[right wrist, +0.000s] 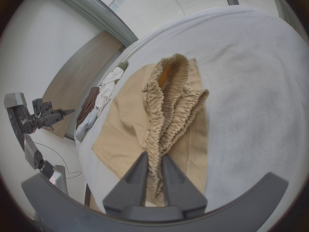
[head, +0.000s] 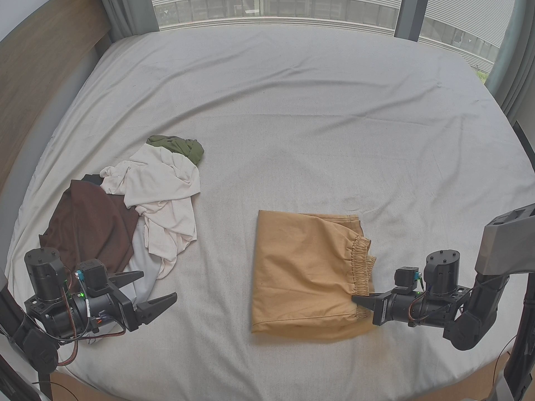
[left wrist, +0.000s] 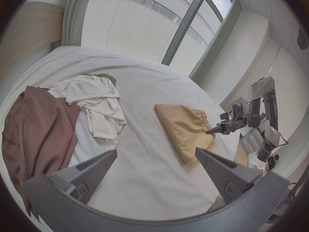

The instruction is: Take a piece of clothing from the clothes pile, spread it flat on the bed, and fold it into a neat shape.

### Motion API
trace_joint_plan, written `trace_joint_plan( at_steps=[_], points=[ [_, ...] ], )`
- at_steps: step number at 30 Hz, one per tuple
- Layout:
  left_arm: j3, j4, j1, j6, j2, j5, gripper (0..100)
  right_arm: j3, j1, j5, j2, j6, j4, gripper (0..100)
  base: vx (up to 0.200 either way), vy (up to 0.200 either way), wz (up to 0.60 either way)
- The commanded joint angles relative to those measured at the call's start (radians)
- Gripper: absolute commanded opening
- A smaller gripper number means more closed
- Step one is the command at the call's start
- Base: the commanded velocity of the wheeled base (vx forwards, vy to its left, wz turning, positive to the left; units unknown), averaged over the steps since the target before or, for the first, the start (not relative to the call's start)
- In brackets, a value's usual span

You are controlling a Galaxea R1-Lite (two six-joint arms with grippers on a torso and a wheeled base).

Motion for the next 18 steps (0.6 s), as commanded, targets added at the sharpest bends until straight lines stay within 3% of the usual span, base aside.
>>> trace_joint_plan(
  at_steps=[1,18],
  points=[
    [0.0,-0.001,-0.002,0.0,0.004,0.0,100,0.015,-0.007,-0.001,-0.029,-0.009,0.033,0,0.0,0.0,0.0],
    [0.0,0.0,-0.006,0.0,0.007,0.0,100,0.004,-0.05,-0.003,-0.024,-0.055,0.079,0,0.0,0.0,0.0]
  ],
)
